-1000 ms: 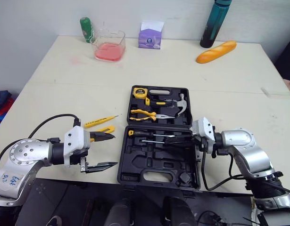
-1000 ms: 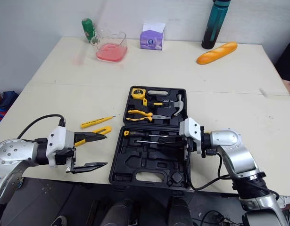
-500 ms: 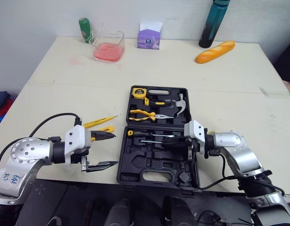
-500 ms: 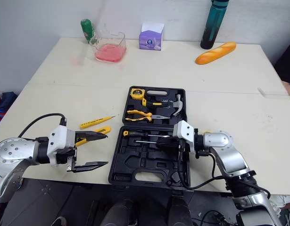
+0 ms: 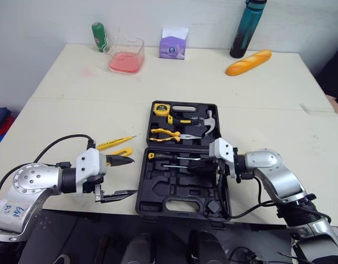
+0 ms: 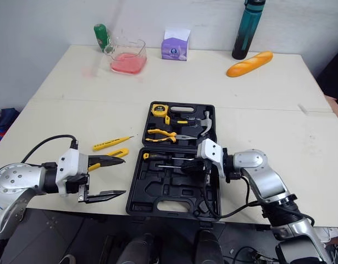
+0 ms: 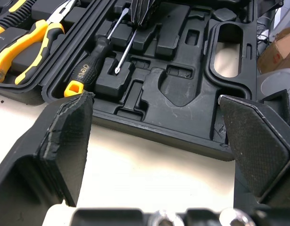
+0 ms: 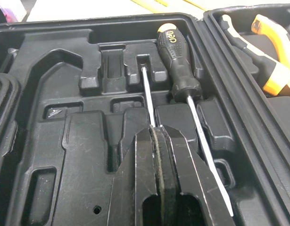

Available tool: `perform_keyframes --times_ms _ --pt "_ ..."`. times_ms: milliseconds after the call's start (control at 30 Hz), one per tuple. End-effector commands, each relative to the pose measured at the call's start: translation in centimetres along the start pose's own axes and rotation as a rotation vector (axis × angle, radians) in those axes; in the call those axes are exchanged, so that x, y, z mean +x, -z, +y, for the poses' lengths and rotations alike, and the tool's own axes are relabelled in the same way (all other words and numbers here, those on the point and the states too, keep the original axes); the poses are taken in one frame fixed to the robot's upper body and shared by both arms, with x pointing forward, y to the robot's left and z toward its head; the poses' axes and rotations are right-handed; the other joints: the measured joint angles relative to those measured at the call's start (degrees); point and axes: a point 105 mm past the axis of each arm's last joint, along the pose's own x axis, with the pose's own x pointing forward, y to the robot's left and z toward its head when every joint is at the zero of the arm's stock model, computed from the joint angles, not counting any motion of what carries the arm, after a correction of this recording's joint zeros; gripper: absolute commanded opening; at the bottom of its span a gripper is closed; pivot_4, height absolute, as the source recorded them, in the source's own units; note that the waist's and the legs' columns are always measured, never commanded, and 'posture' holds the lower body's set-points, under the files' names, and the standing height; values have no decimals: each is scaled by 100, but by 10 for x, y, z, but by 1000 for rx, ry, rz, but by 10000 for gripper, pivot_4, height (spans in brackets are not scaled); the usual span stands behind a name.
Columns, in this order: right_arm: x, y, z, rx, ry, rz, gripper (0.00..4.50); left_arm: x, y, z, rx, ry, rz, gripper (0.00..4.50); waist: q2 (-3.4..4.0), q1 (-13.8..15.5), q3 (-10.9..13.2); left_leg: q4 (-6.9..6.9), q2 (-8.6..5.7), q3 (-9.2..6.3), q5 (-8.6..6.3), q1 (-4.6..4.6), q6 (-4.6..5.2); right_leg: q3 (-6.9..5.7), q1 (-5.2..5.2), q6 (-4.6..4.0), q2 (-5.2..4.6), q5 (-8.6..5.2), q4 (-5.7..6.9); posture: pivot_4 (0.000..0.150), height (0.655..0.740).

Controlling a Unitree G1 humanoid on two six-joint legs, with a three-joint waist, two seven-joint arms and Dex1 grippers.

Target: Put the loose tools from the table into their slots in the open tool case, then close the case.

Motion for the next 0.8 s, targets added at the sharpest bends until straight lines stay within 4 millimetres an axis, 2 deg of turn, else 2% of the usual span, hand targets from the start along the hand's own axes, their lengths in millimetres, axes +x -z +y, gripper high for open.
perform_keyframes --times_ms 33,67,167,200,300,400,433,533,633,700,767,800 --pt "6 34 11 97 -24 108 581 -1 -7 -2 36 4 -1 45000 -7 2 -5 0 2 0 0 0 -1 0 0 -1 0 0 0 1500 7400" --pt "6 31 11 95 -29 89 581 -1 -7 -2 36 4 -1 45000 -8 2 -6 0 2 0 0 0 -1 0 0 -1 0 0 1 1500 7400" --pt "-3 -2 9 11 -43 -105 581 -4 -8 3 40 -22 -9 45000 -7 11 -5 -1 3 -1 -1 -2 -3 -1 -1 -2 0 -1 0 1500 7400" --pt "-18 -14 8 37 -35 -172 581 -10 -8 8 33 -63 -11 45000 -4 15 -2 -2 2 -1 -1 -7 -3 -3 -4 -3 1 -1 -1 1500 7400" --pt "-44 -32 6 83 -3 -289 581 -21 -5 16 12 -137 -12 45000 19 24 17 -3 0 -4 -2 -20 -1 -6 -10 -4 1 -2 -7 1500 7400" --pt "-89 -29 -12 96 154 -260 581 -54 13 29 -36 -294 28 45000 35 27 27 -2 -8 -3 -3 -21 4 -7 -8 -3 -5 -1 -11 1500 7400" --pt "-102 -30 -18 48 218 -254 581 -64 18 34 -64 -347 33 45000 36 24 28 -2 -8 -3 -4 -22 5 -7 -9 -2 -5 -1 -11 1500 7400" --pt "-139 -21 -31 -25 426 -215 8296 -83 22 44 -85 -456 42 45000 35 32 29 -5 -2 -4 -4 -21 4 -12 -10 -3 -1 -2 -11 1500 7400" --pt "-169 -12 -36 -109 598 -173 21928 -101 21 53 -50 -553 54 45000 35 49 29 -6 -4 -3 -4 -19 3 -11 -9 -3 -4 -2 -9 1500 7400" --pt "-192 -1 -34 -92 678 -142 32888 -122 29 62 -28 -665 104 45000 36 49 30 -6 -7 0 -4 -20 3 -9 -9 -2 -6 -1 -10 1500 7400" --pt "-227 22 -30 -78 790 -49 43437 -142 41 66 3 -737 169 45000 39 42 32 -9 -9 1 -4 -19 4 -9 -9 -2 -7 -1 -12 1500 7400" --pt "-241 29 -28 -85 827 -9 44720 -148 45 65 12 -744 188 45000 40 42 32 -10 -10 3 -5 -19 4 -9 -9 -2 -7 -1 -12 1500 7400"
